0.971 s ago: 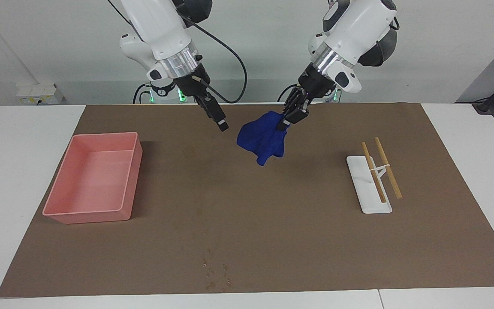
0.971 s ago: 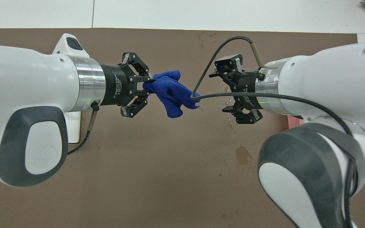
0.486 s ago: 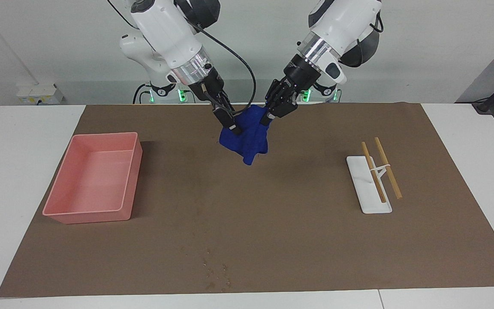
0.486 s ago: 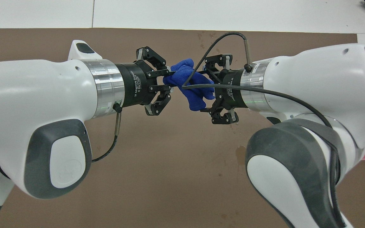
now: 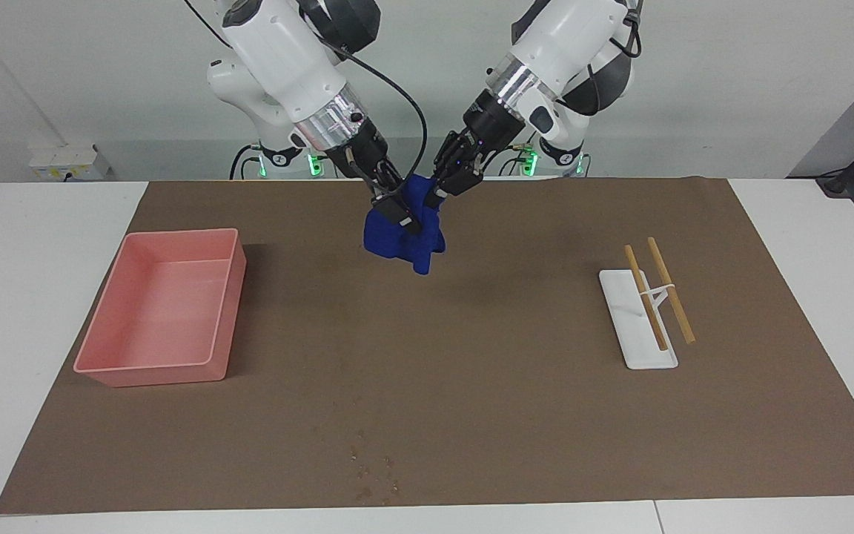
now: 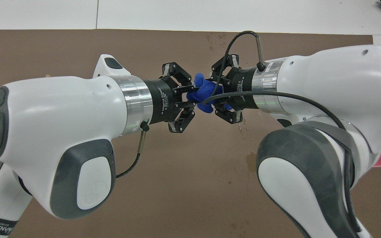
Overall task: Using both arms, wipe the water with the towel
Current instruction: 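Bring the towel to the right gripper and close the right gripper, then open the left gripper while the right gripper pulls the towel away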
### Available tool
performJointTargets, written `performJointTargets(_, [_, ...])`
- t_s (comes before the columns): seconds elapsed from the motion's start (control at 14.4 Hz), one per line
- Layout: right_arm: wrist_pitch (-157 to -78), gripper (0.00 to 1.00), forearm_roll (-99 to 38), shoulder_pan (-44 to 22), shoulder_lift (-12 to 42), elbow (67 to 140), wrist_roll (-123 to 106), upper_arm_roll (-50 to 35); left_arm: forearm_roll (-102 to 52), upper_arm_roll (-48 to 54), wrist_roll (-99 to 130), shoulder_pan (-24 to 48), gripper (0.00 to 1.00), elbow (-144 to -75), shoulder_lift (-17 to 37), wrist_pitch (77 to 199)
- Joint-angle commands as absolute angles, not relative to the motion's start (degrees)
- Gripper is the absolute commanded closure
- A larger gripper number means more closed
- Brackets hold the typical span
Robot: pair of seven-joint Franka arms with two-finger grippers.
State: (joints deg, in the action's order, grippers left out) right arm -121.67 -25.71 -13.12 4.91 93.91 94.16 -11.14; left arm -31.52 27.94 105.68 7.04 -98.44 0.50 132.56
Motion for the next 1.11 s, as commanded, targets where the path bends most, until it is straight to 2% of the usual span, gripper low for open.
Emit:
performJointTargets(0.0, [-123.22,1.00,-25.40,-13.27,5.10,93.16,88.53,-11.16,-32.61,27.42,105.30,7.74,1.00,-100.11,-1.14,133.15])
performJointTargets(0.07, [-123.14,1.00,-25.40,-12.92,5.10,93.16,87.90,-11.16,-32.52,27.42,105.29,7.73,0.82,-100.11,-1.14,133.15])
performJointTargets(0.14, [-123.05,1.00,-25.40,-12.83,5.10,93.16,87.80,-11.16,-32.52,27.33,105.38,7.56,0.51,-99.85,-1.06,133.07])
performJointTargets(0.21, [-123.05,1.00,-25.40,-12.83,5.10,93.16,87.89,-11.08,-32.17,27.33,105.64,7.56,0.01,-99.76,-1.05,132.98])
performJointTargets(0.35, [-123.05,1.00,-25.31,-12.57,5.10,93.16,87.19,-11.07,-31.12,27.07,103.64,7.38,0.00,-99.41,-0.97,132.54])
performJointTargets(0.62, [-123.92,1.00,-24.27,-10.29,4.84,94.65,75.02,-10.72,-19.44,26.89,89.85,6.34,0.00,-99.05,-0.88,129.22])
performJointTargets(0.9, [-134.54,1.00,-23.29,-7.39,5.35,101.33,58.22,-10.81,-14.34,26.55,72.03,1.86,0.00,-98.09,-1.14,118.86])
performJointTargets(1.04, [-138.75,1.00,-23.12,-6.95,9.65,101.34,51.45,-10.72,-10.04,26.37,61.75,-0.52,0.00,-97.30,-1.23,113.93])
